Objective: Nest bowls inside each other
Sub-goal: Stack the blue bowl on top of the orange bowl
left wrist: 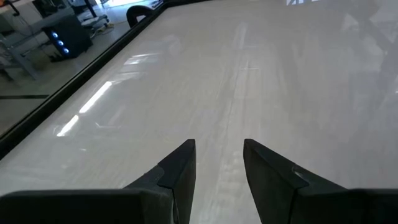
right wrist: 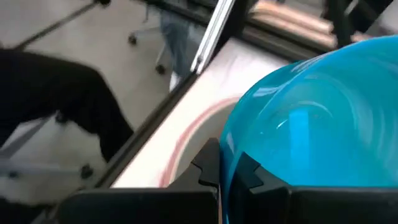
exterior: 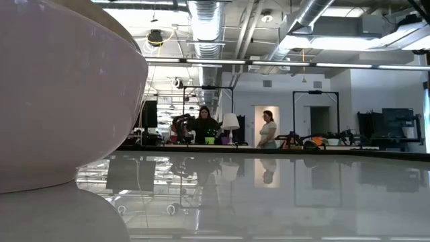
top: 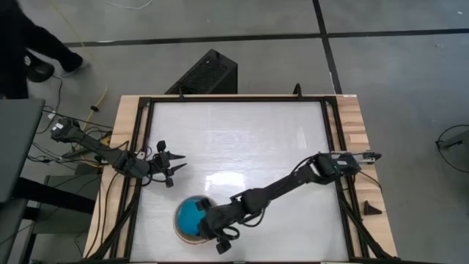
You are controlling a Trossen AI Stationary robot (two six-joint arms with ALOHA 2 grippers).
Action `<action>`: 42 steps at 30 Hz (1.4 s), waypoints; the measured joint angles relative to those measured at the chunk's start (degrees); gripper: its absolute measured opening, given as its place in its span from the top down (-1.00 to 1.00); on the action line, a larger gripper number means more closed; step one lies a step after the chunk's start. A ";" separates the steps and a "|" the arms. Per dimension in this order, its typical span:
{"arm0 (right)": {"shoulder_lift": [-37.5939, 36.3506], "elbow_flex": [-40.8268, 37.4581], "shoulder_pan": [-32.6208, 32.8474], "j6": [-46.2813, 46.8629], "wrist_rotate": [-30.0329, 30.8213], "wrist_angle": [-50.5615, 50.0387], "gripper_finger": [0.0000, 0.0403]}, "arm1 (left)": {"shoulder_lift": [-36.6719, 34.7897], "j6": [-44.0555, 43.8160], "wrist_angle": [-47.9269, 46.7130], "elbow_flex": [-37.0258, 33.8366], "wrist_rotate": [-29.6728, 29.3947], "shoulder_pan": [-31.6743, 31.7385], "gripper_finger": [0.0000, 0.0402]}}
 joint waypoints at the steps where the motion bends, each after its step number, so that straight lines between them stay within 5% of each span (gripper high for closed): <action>1: 0.74 0.99 -0.14 -0.33 -0.35 -1.67 0.87 | 0.02 0.00 -0.02 0.00 0.02 -0.02 0.37; 25: 2.16 3.32 -2.29 5.26 1.20 -11.87 0.67 | 0.09 0.00 -0.09 0.00 0.03 0.00 0.37; 42: 1.92 14.23 -2.10 5.32 2.60 -27.82 -0.24 | 0.09 0.00 -0.11 0.00 0.01 -0.01 0.38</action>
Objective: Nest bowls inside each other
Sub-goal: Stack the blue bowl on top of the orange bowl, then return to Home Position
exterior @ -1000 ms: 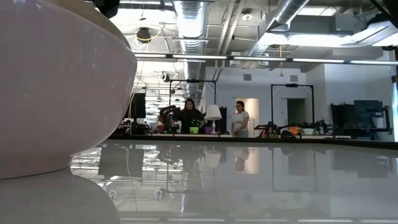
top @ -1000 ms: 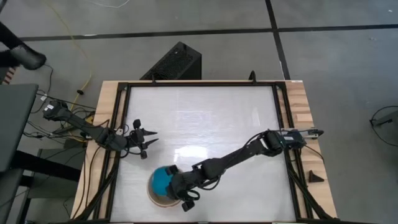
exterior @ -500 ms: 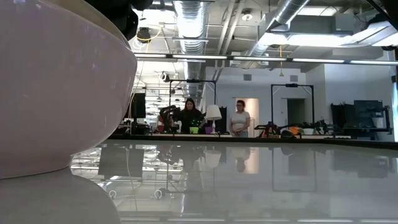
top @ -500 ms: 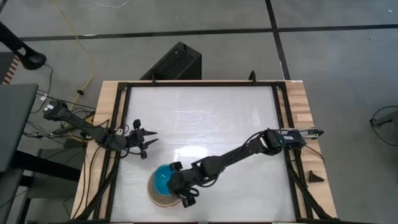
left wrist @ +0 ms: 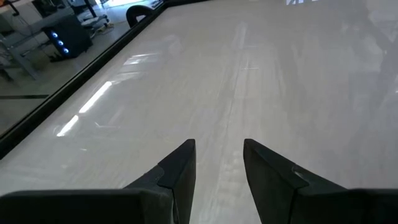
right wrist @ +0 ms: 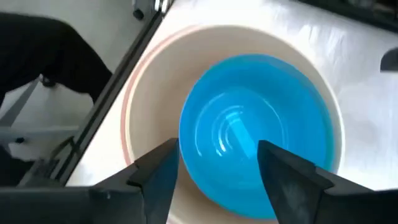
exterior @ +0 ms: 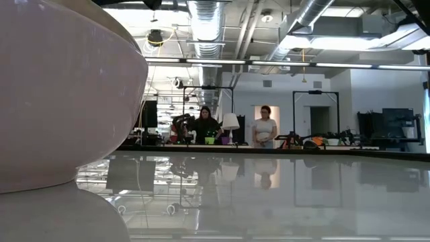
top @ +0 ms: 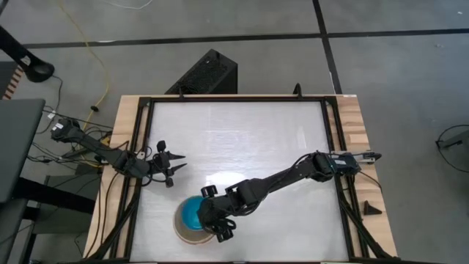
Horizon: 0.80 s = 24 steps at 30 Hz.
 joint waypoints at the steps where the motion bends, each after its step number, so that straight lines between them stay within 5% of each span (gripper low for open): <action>1: 0.00 0.77 0.09 0.02 0.00 -1.39 -0.26 | 0.00 0.00 -0.01 0.00 0.00 0.00 0.38; 16: -3.37 5.30 2.47 5.49 0.66 -25.99 -0.26 | 0.00 0.00 0.11 0.00 -0.02 0.00 0.37; 24: -8.01 2.52 1.81 6.93 10.50 -39.30 -0.09 | 0.02 -0.01 0.05 0.00 0.10 0.02 0.38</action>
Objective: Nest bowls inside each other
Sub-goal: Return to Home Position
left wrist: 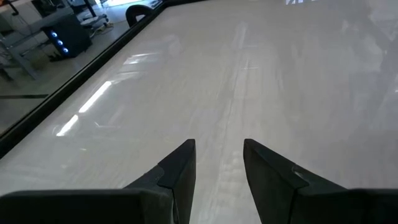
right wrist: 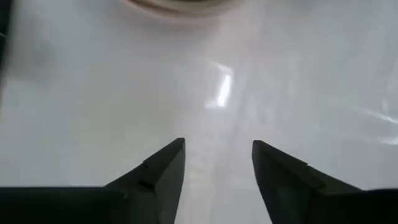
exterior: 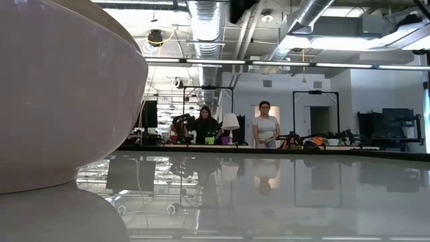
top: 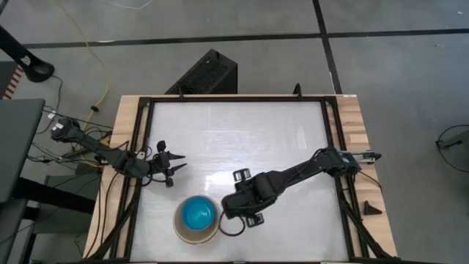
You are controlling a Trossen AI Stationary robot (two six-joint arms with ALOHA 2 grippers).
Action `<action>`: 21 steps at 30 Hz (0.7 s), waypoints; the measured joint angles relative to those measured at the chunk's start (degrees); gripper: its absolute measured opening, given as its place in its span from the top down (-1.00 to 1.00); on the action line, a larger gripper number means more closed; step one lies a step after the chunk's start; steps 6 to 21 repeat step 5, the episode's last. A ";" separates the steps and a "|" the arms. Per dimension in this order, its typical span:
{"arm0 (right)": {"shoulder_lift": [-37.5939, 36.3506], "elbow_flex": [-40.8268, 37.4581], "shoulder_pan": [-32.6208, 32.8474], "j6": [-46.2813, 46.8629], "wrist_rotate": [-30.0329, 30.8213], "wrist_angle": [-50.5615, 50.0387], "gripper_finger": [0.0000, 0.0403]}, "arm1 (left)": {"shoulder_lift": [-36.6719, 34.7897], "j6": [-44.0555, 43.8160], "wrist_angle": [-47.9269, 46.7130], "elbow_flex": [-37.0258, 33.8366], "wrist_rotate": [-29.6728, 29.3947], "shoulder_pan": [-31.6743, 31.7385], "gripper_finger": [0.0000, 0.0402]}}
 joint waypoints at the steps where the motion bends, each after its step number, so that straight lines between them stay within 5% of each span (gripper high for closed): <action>1: -1.20 -1.88 -0.23 0.42 0.99 -0.36 -0.06 | 0.00 0.01 0.00 0.00 0.00 -0.01 0.37; 5: -9.25 -15.37 -1.53 2.33 2.53 2.97 0.07 | 0.00 0.01 -0.03 0.00 -0.08 -0.01 0.37; 21: -9.25 -15.37 -1.53 2.33 2.53 2.97 0.07 | 0.00 0.01 -0.03 0.00 -0.08 -0.01 0.37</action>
